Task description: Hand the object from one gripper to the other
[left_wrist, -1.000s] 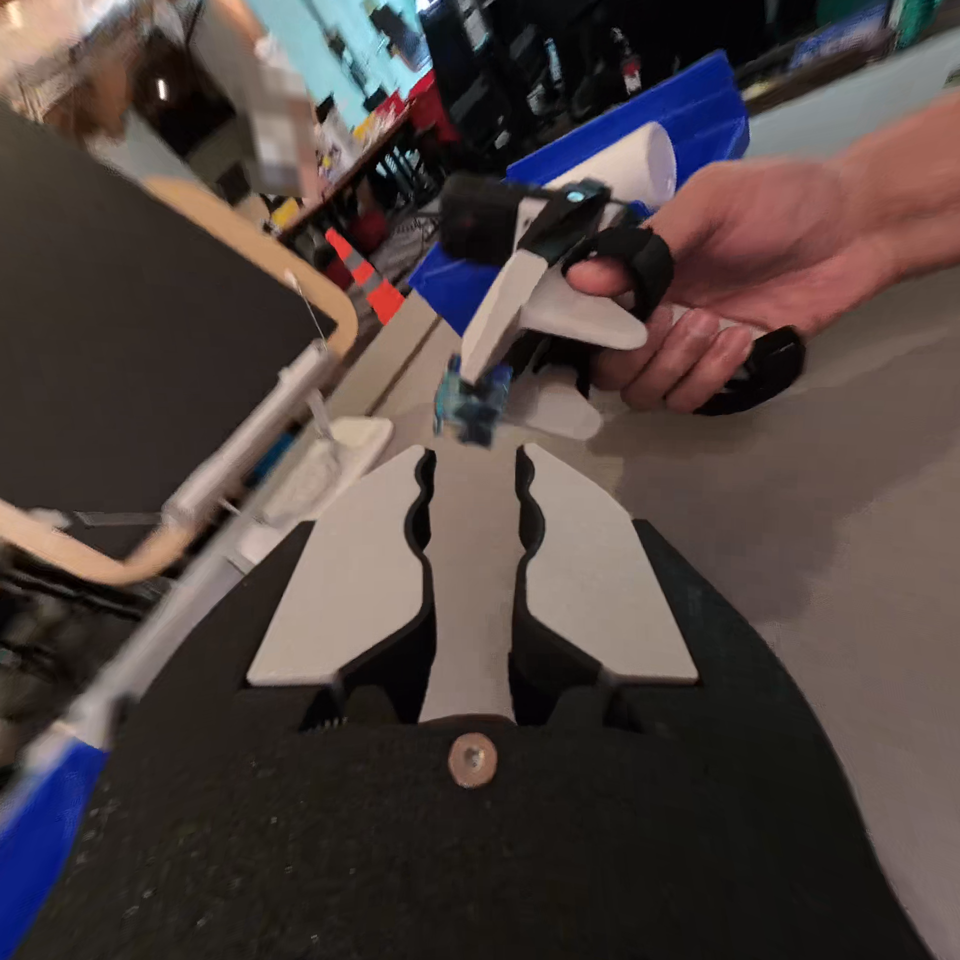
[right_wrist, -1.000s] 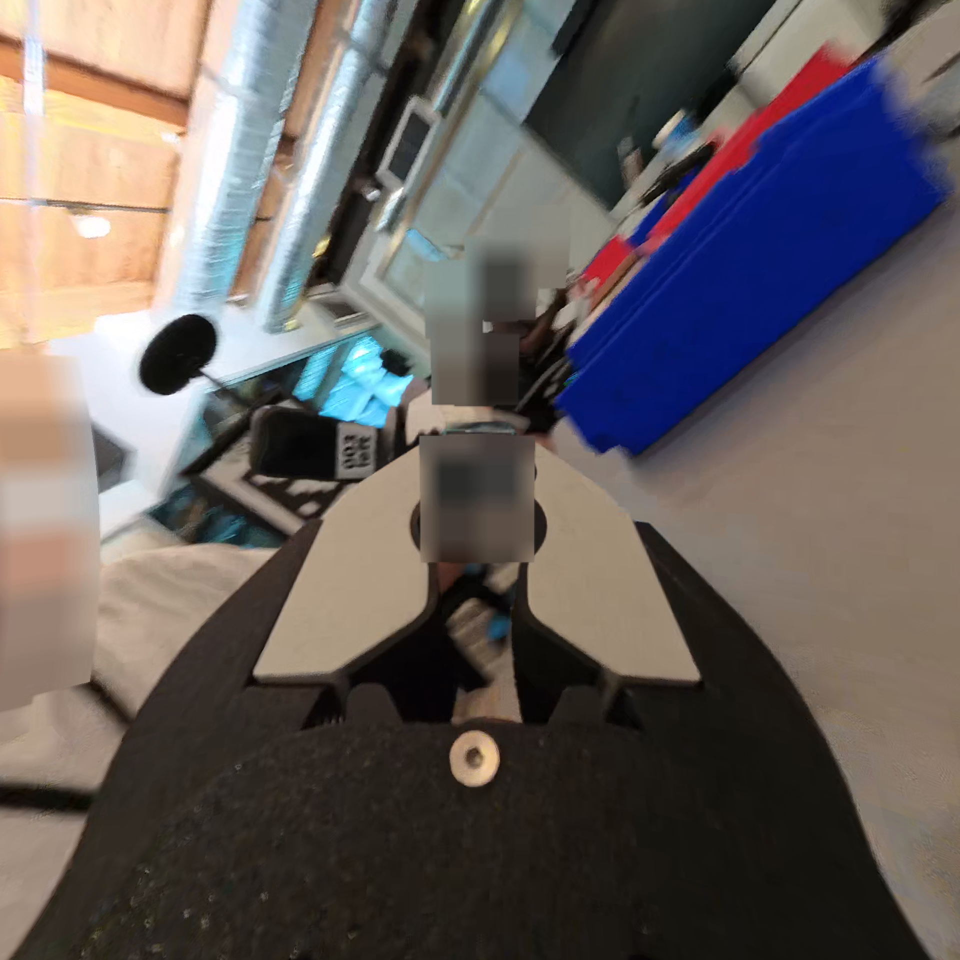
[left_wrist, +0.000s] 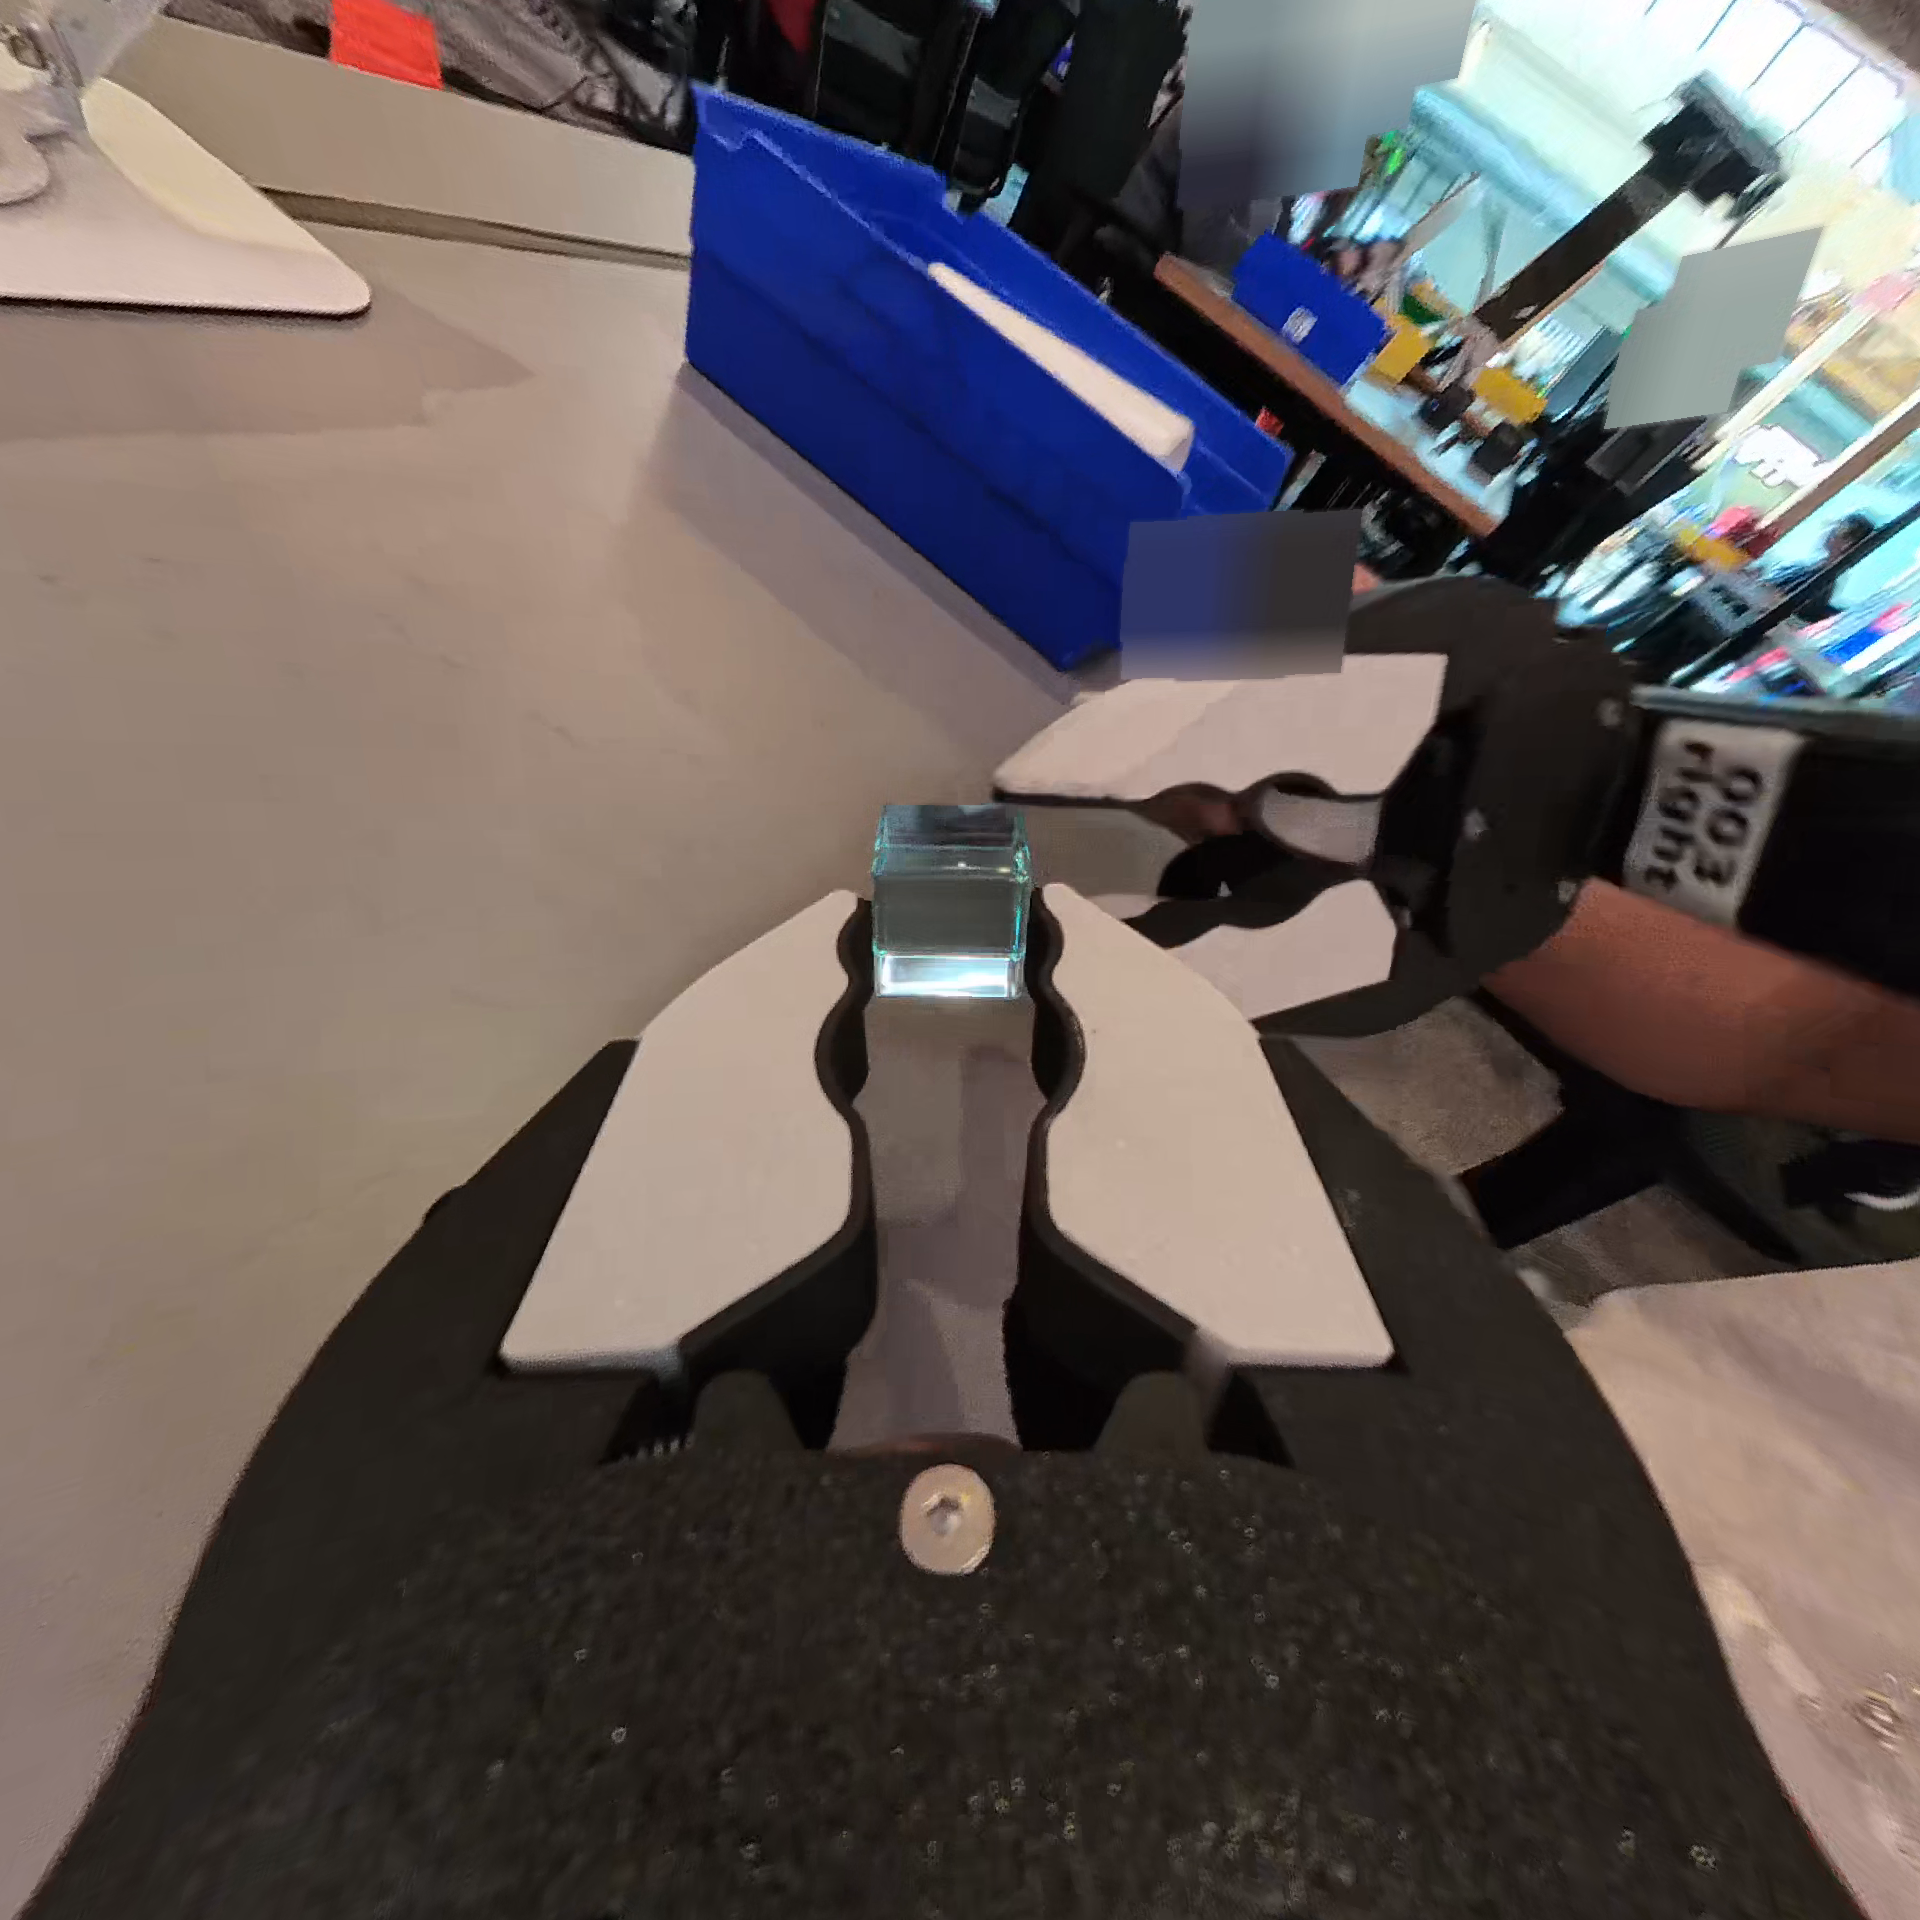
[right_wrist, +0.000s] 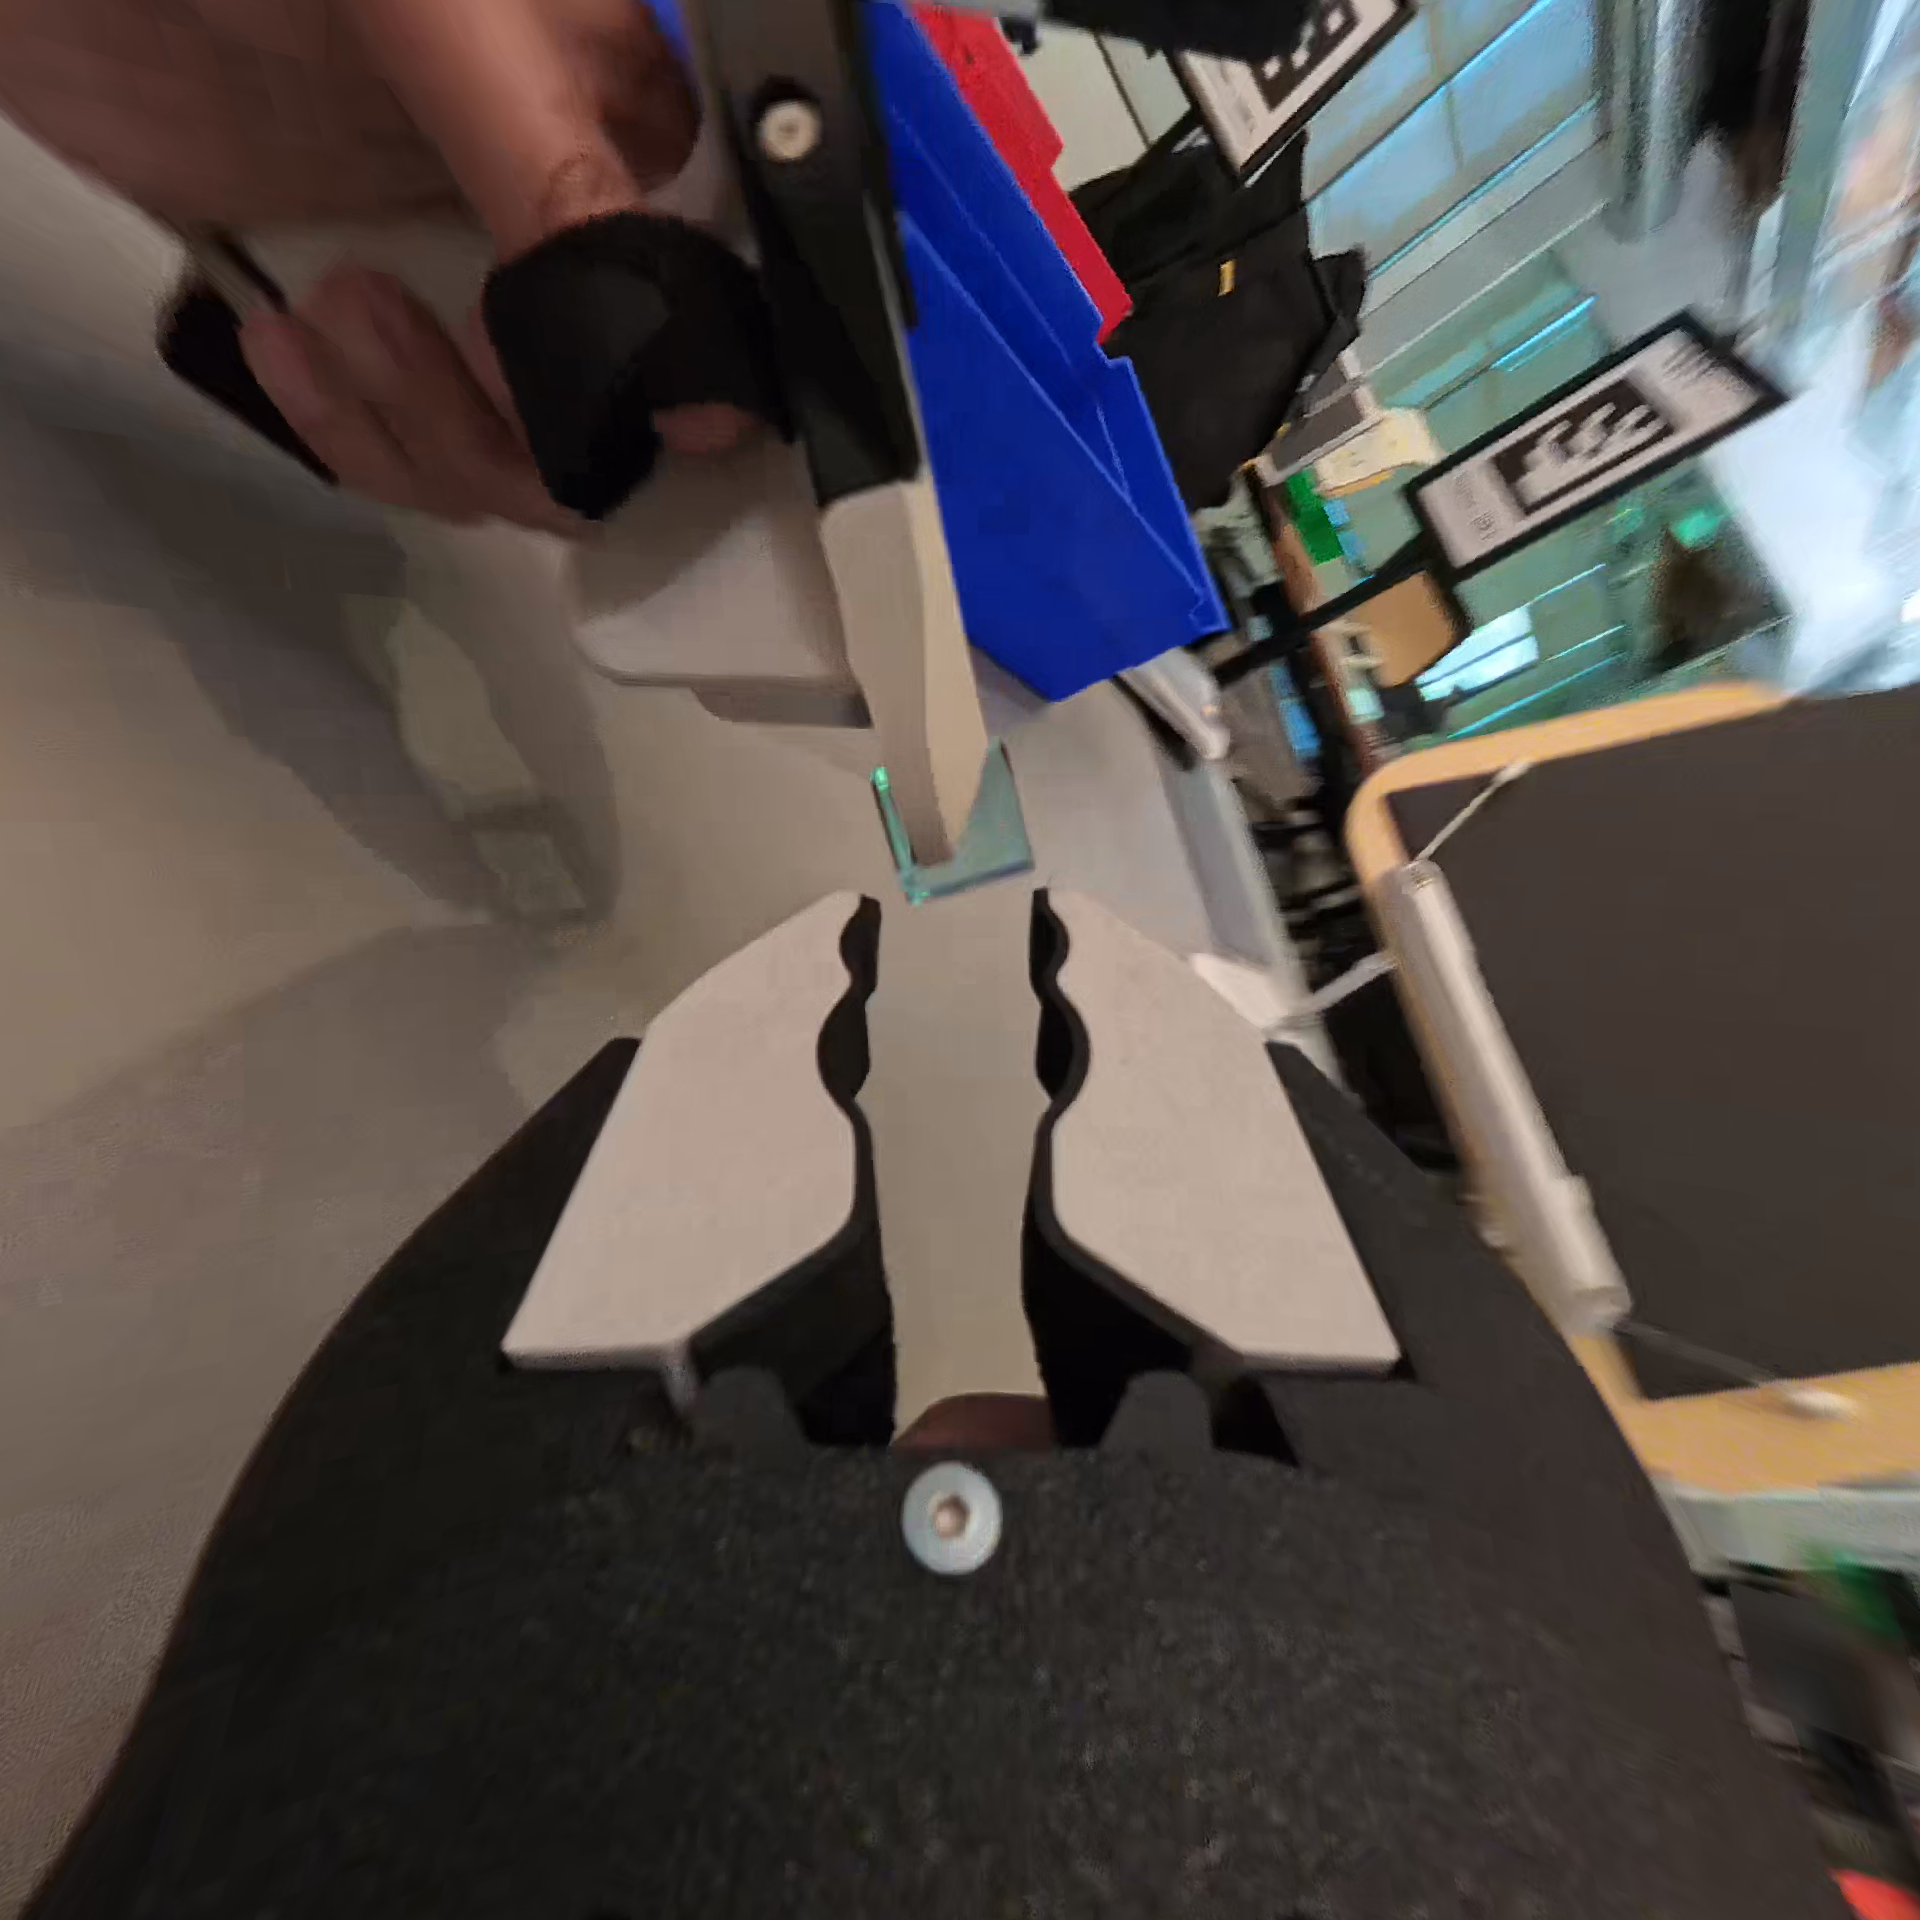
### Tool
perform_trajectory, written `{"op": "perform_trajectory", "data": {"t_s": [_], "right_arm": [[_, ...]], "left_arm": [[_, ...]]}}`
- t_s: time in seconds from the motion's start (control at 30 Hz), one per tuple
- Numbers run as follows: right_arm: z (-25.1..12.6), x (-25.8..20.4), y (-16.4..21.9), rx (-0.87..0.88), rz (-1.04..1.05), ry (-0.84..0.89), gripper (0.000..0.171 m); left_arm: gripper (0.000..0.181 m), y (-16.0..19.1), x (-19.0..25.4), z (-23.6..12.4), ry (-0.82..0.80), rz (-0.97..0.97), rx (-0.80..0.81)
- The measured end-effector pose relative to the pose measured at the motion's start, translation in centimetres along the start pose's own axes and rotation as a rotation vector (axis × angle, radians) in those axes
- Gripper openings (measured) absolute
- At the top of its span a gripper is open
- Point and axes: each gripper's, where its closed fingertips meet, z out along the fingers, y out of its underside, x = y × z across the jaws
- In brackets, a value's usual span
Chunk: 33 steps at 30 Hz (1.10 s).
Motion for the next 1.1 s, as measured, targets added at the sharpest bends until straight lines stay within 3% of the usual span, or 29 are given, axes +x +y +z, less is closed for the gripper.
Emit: {"op": "perform_trajectory", "data": {"t_s": [0.17,0.23,0.33,0.53,0.77,1.03,1.1], "right_arm": [[-2.7,0.5,-1.1,0.226,0.739,-0.372,0.029],[-3.1,1.2,-1.3,0.322,1.062,-0.528,0.039],[-3.7,3.4,-2.0,0.521,1.438,-0.677,0.042],[-3.2,2.1,-2.2,0.474,1.453,-0.713,0.043],[-3.0,1.2,-2.7,0.472,1.451,-0.77,0.026],[-3.0,1.6,-2.0,0.439,1.42,-0.747,0.026],[-3.3,2.5,-1.5,0.453,1.403,-0.695,0.026]], "left_arm": [[0.027,-3.0,1.6,-1.6,0.24,-0.142,0.156],[0.027,-4.0,2.2,-2.0,0.327,-0.199,0.21],[0.027,-3.9,3.4,-1.6,0.44,-0.248,0.18],[0.027,-2.4,4.7,0.1,0.419,-0.18,0.104],[0.027,-1.0,4.9,1.0,0.373,-0.126,0.03],[0.027,-1.2,4.4,1.4,0.325,-0.124,0.048],[0.04,-0.9,3.6,1.3,0.277,-0.094,0.03]]}}
